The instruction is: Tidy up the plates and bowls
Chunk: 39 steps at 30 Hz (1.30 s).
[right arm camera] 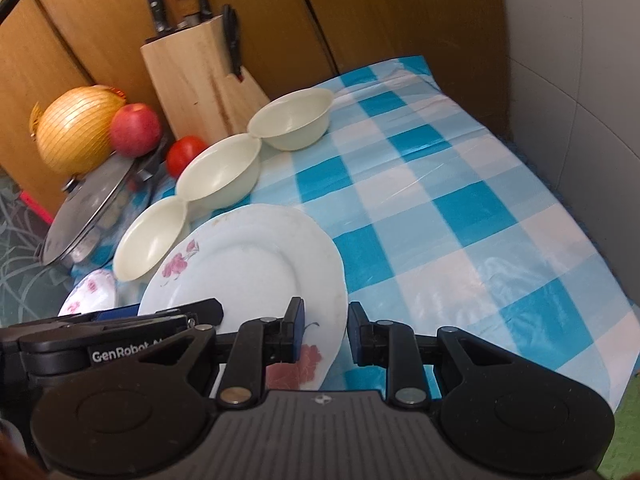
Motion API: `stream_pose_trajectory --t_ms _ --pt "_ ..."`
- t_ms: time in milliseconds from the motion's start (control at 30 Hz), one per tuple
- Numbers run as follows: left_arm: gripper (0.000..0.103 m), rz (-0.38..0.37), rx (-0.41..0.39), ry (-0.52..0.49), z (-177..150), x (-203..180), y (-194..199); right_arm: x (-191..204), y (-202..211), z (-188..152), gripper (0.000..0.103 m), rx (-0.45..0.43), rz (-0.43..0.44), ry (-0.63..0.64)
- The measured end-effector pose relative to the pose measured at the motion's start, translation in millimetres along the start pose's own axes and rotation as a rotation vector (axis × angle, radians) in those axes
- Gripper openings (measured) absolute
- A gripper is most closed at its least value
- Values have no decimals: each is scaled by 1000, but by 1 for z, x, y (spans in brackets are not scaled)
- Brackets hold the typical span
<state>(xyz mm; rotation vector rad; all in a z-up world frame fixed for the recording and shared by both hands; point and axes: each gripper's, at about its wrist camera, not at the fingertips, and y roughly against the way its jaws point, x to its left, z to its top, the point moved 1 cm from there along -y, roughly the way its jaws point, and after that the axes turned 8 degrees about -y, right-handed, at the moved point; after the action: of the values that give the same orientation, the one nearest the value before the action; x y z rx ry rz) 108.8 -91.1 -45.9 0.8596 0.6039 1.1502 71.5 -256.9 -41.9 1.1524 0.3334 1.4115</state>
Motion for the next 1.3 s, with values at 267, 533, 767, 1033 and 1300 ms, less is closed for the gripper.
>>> stream_pose_trajectory --t_ms 267,533,767,1033,1300 --pt "87 48 -34 16 -29 18 31 20 17 -35 23 15 52 33" --pt "87 56 -13 12 -60 24 46 28 25 -65 23 48 67 51" --pt "87 70 0 21 -83 28 55 34 25 -81 23 82 70 77" --pt "87 61 13 39 -93 35 56 40 27 -91 23 74 62 114" --pt "86 122 -23 -29 -93 24 56 45 24 -89 28 38 34 147"
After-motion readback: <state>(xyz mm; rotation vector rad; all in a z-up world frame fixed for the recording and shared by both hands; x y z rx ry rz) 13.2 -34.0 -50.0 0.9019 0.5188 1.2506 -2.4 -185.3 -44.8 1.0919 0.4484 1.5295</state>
